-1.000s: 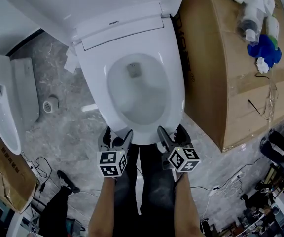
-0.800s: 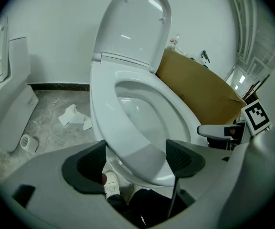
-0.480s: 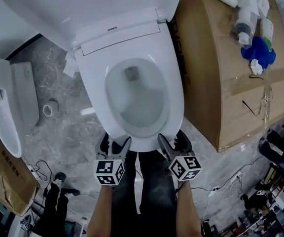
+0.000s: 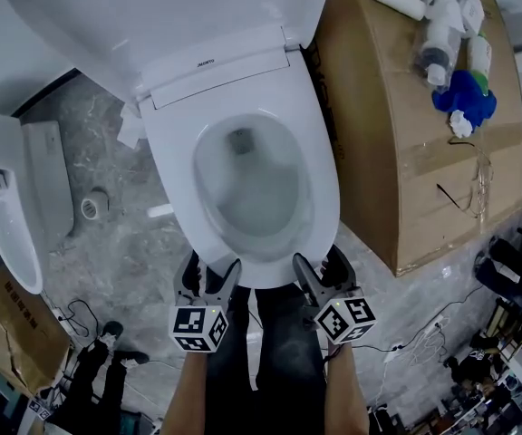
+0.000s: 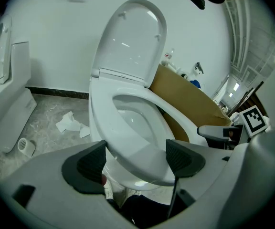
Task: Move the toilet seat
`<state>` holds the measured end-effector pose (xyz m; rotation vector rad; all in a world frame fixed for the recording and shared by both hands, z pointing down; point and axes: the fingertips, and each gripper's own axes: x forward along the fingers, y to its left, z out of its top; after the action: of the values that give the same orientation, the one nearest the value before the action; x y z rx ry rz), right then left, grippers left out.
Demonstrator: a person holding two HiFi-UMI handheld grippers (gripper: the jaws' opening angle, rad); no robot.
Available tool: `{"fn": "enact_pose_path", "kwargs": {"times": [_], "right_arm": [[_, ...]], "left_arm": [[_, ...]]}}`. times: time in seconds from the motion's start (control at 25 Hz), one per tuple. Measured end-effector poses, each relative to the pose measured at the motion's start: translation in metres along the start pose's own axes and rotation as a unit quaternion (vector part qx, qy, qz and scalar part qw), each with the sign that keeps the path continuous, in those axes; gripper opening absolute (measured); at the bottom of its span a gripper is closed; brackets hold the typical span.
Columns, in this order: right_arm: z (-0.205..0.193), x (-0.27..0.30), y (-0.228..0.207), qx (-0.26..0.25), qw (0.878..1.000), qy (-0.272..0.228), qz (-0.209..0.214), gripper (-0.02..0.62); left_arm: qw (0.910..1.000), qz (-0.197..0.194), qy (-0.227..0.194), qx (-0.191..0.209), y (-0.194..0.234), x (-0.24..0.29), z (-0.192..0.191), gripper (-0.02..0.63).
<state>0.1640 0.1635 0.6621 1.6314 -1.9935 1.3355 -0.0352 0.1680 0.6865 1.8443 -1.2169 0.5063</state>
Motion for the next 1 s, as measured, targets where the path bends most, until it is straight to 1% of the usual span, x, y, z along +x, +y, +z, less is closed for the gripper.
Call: {"fn": "enact_pose_path", "kwargs": {"times": [0.2, 0.36, 0.72, 1.0], "right_arm": [[0.013, -0.009, 0.009, 0.010, 1.000, -0.017, 0.003, 0.370], [0.020, -0.014, 0.015, 0.006, 1.000, -0.020, 0.013, 0.370], [0.042, -0.027, 0.031, 0.023, 0.998, -0.048, 0.029, 0.368], [0.060, -0.039, 0.045, 0.014, 0.997, -0.063, 0.043, 0.368]], "left_arm": [[0.9997, -0.008, -0.021, -0.009, -0.003, -0.010, 0.012, 0.379], [0.9993, -0.008, -0.034, -0.011, -0.006, -0.016, 0.019, 0.379], [0.9981, 0.000, -0.060, -0.014, -0.012, -0.033, 0.041, 0.377], [0.9964, 0.011, -0.083, -0.010, -0.018, -0.049, 0.062, 0.377]]}}
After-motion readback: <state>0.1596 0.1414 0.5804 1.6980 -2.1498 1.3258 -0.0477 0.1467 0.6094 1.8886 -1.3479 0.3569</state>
